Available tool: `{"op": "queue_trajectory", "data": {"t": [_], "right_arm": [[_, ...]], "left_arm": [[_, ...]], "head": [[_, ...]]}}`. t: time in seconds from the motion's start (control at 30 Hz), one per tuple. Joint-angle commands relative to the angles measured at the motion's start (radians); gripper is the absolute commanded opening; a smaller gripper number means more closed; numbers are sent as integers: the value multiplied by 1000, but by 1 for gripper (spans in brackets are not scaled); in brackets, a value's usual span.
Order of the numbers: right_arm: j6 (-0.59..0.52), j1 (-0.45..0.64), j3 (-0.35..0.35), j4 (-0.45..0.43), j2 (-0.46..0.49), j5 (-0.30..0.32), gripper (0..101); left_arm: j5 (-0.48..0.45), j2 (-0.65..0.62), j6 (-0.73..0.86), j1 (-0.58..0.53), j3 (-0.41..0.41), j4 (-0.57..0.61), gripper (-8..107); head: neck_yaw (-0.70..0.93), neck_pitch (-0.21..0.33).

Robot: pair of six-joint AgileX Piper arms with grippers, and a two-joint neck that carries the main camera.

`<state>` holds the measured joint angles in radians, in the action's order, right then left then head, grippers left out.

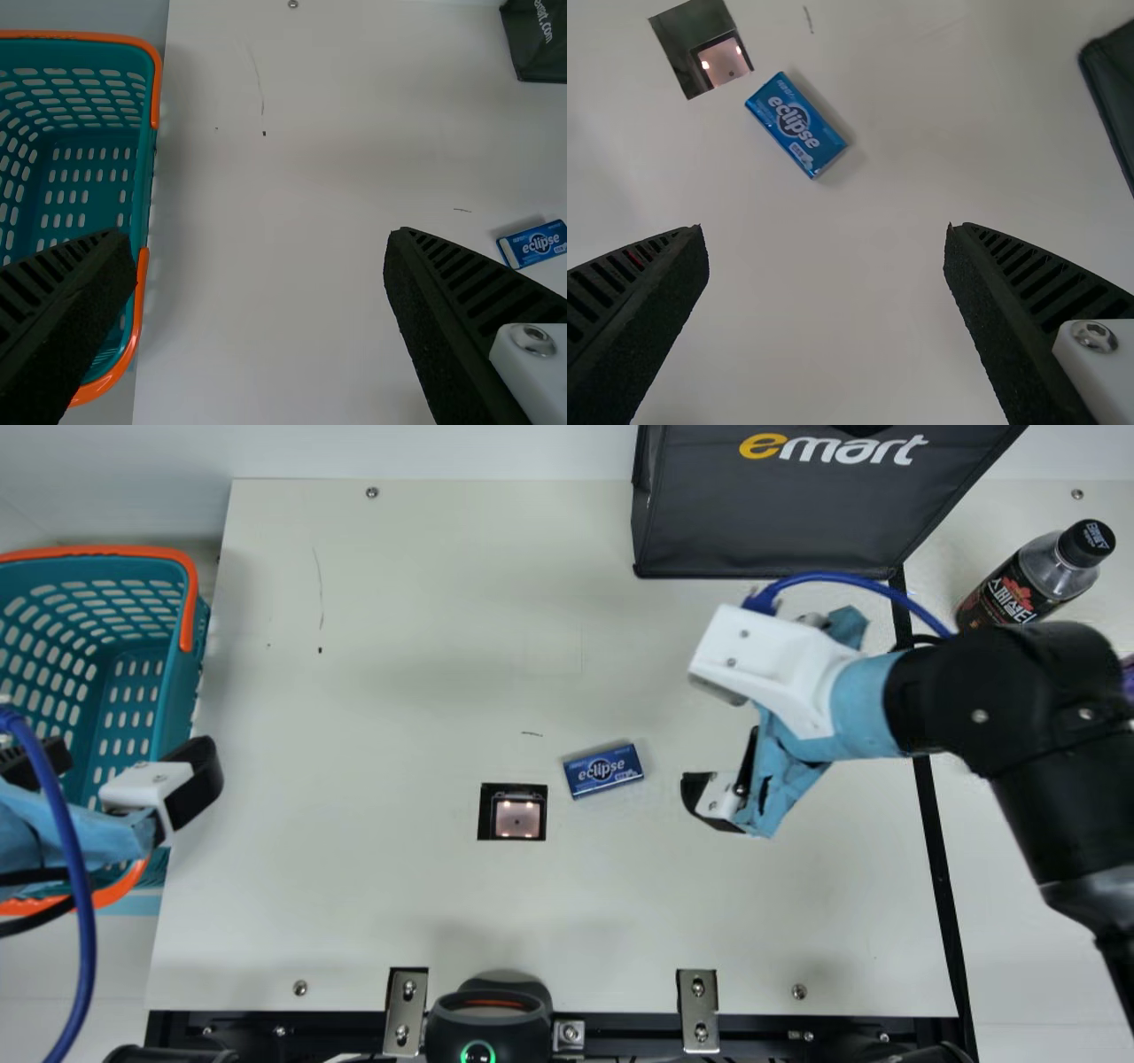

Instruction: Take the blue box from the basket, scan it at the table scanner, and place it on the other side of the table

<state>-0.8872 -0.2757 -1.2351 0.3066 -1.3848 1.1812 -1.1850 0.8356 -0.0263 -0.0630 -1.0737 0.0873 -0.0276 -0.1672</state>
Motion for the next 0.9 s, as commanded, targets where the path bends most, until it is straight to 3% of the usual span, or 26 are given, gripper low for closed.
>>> {"op": "queue_trajectory", "data": {"t": [0.0,0.33,0.87], "right_arm": [[-1,-35,0,-6,-14,-3,95],[-47,-146,5,-18,-84,-20,95],[-266,-221,25,-14,-215,-98,95]], "left_arm": [[0,0,0,0,0,0,90],[0,0,0,0,0,0,90],[0,0,0,0,0,0,90]], "head": [[0,29],[0,29],[0,29]]}}
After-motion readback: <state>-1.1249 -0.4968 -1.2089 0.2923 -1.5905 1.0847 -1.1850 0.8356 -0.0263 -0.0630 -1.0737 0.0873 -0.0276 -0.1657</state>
